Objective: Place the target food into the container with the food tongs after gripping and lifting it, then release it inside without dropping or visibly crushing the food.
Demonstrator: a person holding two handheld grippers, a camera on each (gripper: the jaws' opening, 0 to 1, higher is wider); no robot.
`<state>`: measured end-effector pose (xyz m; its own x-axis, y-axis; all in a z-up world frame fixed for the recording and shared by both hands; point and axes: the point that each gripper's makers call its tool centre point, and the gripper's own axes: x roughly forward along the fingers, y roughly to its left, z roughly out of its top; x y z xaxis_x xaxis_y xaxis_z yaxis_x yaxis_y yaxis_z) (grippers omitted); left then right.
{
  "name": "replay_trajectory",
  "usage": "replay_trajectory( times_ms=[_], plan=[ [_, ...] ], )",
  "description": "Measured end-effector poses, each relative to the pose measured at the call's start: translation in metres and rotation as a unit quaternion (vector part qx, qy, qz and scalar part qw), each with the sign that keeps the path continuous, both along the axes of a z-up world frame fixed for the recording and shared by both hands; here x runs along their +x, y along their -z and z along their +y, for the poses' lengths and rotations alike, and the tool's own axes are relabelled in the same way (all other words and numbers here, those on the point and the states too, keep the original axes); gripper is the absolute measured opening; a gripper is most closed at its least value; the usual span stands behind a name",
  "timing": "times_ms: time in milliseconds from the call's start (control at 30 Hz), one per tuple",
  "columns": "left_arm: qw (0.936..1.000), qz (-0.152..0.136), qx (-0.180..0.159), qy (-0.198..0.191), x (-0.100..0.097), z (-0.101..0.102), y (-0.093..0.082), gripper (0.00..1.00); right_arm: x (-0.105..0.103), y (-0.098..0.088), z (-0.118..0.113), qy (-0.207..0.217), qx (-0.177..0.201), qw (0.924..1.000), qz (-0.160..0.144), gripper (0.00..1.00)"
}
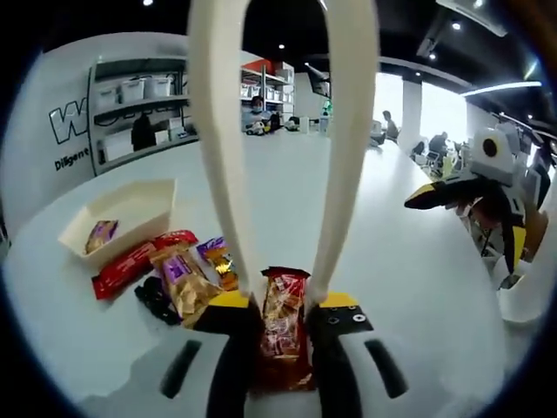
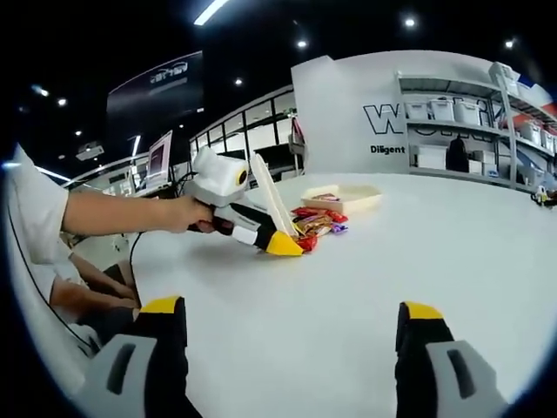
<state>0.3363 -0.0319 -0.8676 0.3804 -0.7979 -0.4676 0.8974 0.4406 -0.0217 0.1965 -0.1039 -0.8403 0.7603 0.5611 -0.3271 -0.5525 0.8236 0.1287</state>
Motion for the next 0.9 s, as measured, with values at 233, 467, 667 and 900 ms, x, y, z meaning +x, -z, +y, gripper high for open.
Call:
replay_trajectory(
  times_ms=[233, 467, 667, 900],
  plan=[
    [0.9997, -0.01, -0.024, -0.005, 0.005, 0.004, -0.027, 0.22, 0.001, 0.0, -0.002, 0.002, -0.001, 1.0, -0.002, 0.99],
    [0.9985, -0.007, -0.048, -0.025, 0.023, 0.009, -0.051, 0.22, 0.003, -0.001, -0.002, 0.001, 0.005, 1.0, -0.003, 0.99],
    [0.9981, -0.006, -0.047, -0.04, 0.05, 0.009, -0.058, 0.23, 0.003, -0.001, -0.007, 0.006, -0.005, 0.9999, -0.008, 0.99],
    [0.9974, -0.013, -0.045, -0.055, 0.081, 0.006, -0.074, 0.23, 0.005, 0.0, -0.014, 0.011, -0.013, 0.9998, -0.012, 0.99]
  ],
)
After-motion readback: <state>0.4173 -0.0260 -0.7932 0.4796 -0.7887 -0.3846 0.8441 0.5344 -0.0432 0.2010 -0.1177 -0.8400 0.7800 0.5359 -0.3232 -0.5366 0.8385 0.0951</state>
